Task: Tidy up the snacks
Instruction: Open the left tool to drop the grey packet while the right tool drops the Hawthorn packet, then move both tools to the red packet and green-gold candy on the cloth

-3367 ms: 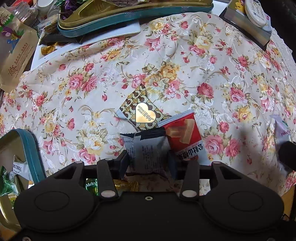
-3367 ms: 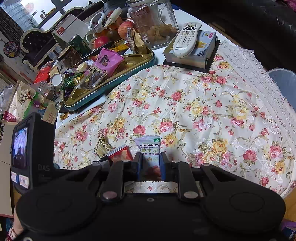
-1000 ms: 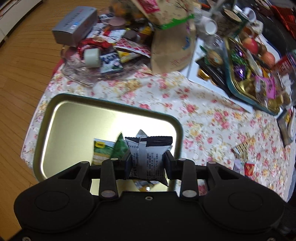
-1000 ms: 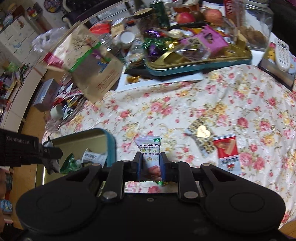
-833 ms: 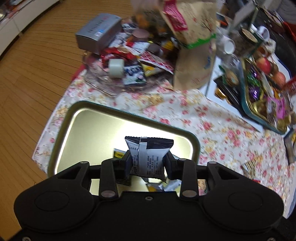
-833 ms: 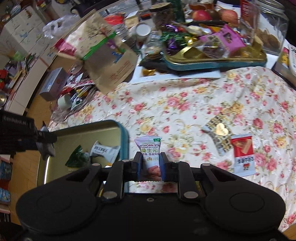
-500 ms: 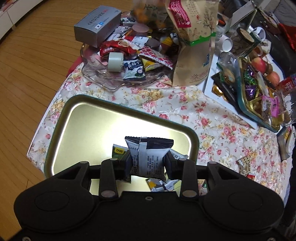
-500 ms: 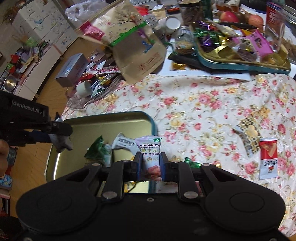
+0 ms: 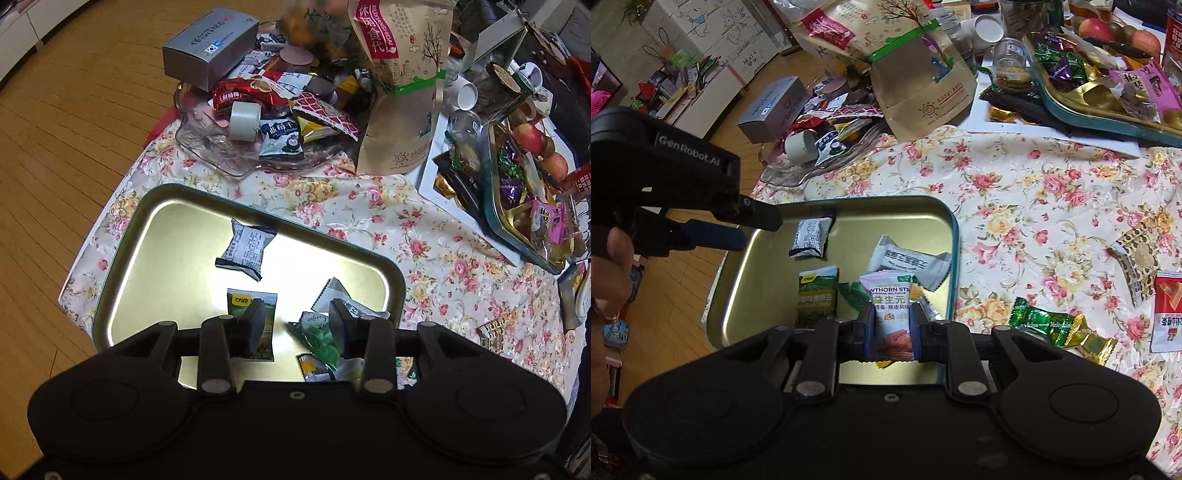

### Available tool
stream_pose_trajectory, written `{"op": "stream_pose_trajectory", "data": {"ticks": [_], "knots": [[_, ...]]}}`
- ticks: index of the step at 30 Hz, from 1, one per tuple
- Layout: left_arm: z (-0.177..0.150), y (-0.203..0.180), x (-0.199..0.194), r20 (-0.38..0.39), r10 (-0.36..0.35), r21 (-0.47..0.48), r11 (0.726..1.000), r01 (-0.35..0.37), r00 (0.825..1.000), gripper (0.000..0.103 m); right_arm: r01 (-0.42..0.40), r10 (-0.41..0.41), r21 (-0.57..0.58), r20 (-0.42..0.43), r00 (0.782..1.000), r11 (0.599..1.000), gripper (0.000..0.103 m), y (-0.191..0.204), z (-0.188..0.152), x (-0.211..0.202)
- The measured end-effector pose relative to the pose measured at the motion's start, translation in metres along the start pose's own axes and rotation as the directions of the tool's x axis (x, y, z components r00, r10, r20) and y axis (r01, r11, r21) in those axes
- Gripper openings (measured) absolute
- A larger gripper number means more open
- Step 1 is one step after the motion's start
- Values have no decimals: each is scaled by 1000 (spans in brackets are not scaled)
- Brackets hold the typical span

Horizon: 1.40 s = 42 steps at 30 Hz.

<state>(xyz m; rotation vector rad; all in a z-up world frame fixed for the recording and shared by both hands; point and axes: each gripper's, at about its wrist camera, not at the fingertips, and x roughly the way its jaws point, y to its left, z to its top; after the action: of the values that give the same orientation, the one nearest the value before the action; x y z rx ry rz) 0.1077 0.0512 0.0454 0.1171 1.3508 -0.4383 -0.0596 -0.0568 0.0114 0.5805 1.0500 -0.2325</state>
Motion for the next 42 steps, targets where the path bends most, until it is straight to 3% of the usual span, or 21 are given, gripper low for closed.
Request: {"op": "stream_pose_trajectory", "data": {"ticks": [9,11,12,19,42], "knots": [[-5,-2,12,-76,-44,-12,999,43,996,47,-55,52,-51,-46,998,997,25,23,-5,5],[-6,-4,12,-77,-38,-10,999,37,996,47,-54,52,-37,-66,996,998,44,26,-7,8],[-6,-4,13,-79,-37,-7,999,37,996,47,-56,53,-36,-79,995,998,45,27,-6,10],[-12,-16,18,-113,-52,37,998,57,992,47,-6,1,-42,-108,994,999,45,22,-9,14],[-41,-88,31,-196,-51,216,972,94,979,47,186,-174,151,-90,981,971,45,-89,-8,-13]]}}
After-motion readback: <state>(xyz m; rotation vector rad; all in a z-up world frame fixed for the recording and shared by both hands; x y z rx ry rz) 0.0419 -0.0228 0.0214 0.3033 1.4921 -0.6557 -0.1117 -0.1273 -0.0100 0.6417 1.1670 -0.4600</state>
